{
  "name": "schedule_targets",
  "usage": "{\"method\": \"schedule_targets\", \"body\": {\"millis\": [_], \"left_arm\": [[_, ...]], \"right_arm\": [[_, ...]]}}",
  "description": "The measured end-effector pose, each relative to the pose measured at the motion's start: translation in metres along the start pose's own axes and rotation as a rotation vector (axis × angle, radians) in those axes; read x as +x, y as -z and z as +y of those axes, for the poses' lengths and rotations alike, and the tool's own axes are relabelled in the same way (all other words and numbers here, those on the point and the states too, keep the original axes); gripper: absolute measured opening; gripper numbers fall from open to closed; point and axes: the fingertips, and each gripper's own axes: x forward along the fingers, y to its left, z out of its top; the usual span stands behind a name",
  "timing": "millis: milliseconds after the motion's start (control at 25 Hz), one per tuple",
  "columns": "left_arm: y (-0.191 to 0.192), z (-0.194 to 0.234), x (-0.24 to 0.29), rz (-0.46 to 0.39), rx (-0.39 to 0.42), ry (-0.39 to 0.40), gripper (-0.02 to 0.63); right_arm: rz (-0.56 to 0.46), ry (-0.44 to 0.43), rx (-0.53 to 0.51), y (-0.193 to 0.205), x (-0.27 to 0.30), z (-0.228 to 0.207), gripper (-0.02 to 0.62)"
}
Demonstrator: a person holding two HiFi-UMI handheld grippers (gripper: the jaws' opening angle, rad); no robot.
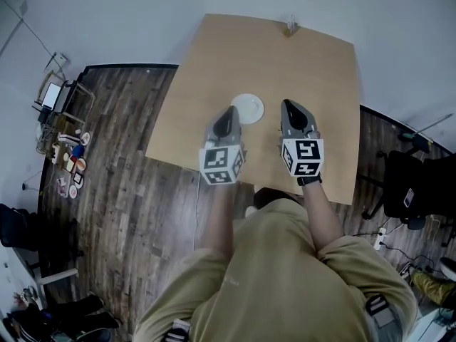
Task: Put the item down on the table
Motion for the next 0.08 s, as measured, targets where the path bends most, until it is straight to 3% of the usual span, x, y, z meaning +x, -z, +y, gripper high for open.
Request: {"method": "schedule_targets", "body": {"millis": [80], "left_arm": [[0.0092,0.0048,0.0134,0.018,-0.010,0.000,0.002]], "right_arm": [[0.026,-0.001,0.004,0.0111,0.0124,-0.0066,0.008]]}}
